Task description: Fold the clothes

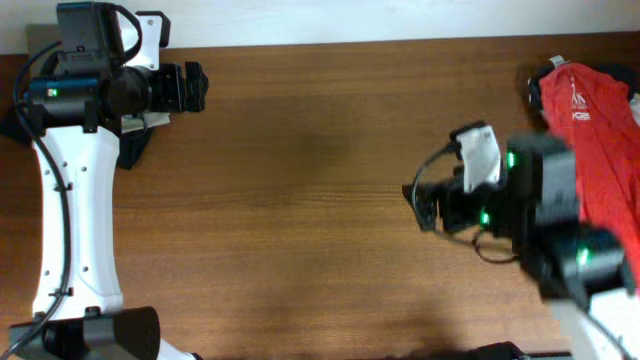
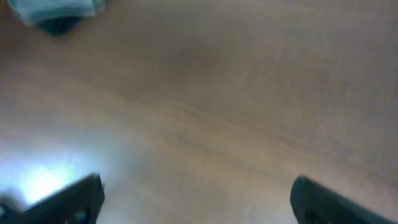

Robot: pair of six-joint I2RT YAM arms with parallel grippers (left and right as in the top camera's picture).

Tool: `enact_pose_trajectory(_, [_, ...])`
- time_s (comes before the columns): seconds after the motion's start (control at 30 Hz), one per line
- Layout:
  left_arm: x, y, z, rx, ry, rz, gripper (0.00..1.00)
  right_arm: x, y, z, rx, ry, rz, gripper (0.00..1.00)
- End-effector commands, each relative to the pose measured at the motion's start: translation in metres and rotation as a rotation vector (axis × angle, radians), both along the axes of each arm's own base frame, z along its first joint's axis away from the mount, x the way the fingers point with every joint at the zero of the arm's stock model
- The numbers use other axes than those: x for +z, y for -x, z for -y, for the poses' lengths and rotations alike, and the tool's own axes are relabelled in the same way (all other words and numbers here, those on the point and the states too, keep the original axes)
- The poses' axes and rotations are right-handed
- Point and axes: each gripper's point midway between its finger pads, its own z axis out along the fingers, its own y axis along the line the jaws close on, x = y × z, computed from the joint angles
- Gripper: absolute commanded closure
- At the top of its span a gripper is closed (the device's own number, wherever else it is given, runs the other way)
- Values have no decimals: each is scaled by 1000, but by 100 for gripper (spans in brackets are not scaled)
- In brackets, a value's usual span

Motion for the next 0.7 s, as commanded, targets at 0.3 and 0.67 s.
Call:
enact_pose_trajectory(0.3, [9, 5, 2, -6, 9, 21, 1, -108, 44, 27, 22, 29, 520, 1])
enact_pose_trajectory(0.67, [9, 5, 2, -6, 9, 21, 1, -119, 36, 47, -84, 77, 661, 1])
